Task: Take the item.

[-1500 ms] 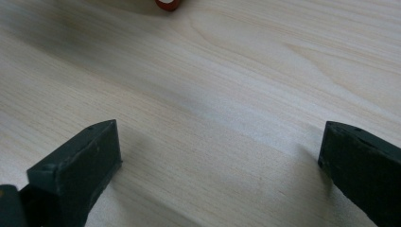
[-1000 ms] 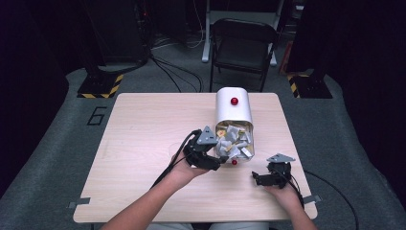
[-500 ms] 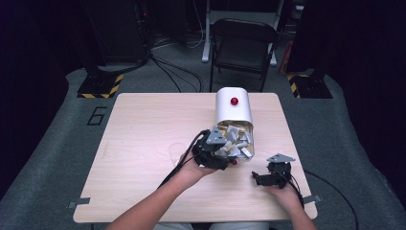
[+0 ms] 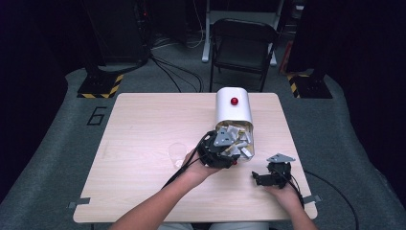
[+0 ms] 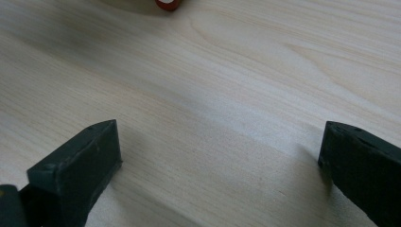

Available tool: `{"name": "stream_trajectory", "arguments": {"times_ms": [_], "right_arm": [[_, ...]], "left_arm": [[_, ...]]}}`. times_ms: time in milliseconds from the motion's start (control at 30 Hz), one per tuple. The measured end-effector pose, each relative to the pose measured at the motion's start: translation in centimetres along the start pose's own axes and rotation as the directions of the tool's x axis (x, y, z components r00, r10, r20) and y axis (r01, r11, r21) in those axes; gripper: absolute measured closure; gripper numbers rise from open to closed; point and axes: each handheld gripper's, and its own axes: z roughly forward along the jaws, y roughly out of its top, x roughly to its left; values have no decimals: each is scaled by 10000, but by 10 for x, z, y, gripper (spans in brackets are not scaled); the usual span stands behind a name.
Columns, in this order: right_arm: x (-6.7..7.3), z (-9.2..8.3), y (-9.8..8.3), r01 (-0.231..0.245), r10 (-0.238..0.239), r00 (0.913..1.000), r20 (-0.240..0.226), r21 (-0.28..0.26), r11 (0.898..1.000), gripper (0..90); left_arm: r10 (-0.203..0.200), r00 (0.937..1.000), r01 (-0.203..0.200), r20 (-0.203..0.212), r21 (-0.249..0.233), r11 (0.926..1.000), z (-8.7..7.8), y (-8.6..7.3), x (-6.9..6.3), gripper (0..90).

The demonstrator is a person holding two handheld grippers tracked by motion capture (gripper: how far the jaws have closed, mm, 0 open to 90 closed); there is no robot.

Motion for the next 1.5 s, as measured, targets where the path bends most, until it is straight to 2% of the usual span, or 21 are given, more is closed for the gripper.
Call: {"name": "stream_trajectory", "arguments": {"times_ms": [267, 433, 467, 567, 667, 800, 1000, 1033, 1100, 1200, 1267, 1367, 1500], "right_arm": [[0, 0, 0, 2, -2, 10000, 1, 3, 10000, 0], [0, 0, 0, 13, -13, 10000, 2, 3, 10000, 0], [0, 0, 0, 14, -14, 10000, 3, -1, 10000, 0], [0, 0, 0, 13, -13, 10000, 2, 3, 10000, 0], [0, 0, 0, 17, -17, 10000, 1, 9, 10000, 0], [0, 0, 0, 11, -11, 10000, 3, 5, 10000, 0], [0, 0, 0, 14, -14, 10000, 1, 6, 10000, 0], [0, 0, 0, 14, -14, 10000, 1, 5, 10000, 0], [0, 0, 0, 11, -11, 10000, 3, 2, 10000, 0], [0, 0, 0, 9, -9, 10000, 1, 4, 10000, 0], [0, 0, 0, 10, -10, 10000, 0, 5, 10000, 0], [0, 0, 0, 16, -16, 10000, 1, 9, 10000, 0], [0, 0, 0, 12, -12, 10000, 0, 6, 10000, 0]], "left_arm": [[32, 10000, -32, -48, 14, 10000, 2, 0, 0, 516], [50, 9999, -49, -111, 95, 9999, 2, 0, 2, 570], [18, 10000, -17, -91, 78, 10000, 1, 0, 4, 605], [20, 9999, -20, -120, -6, 10000, 0, 0, 5, 633], [96, 9999, -96, -74, -6, 10000, -1, 1, 7, 713], [59, 9999, -61, -87, -247, 9997, -4, 1, 9, 777], [-24, 9997, 18, -254, -231, 9997, -7, 2, 17, 820], [-161, 9995, 153, -268, -294, 9995, -7, 2, 18, 825], [-147, 9991, 136, -387, -268, 9995, -8, 3, 21, 828], [-338, 9988, 326, -359, -321, 9990, -9, 2, 26, 854], [-251, 9988, 239, -410, -294, 9993, -9, 3, 27, 857], [-334, 9988, 324, -348, -302, 9990, -10, 4, 27, 870], [-191, 9989, 174, -421, -402, 9990, -13, 6, 28, 873]]}}
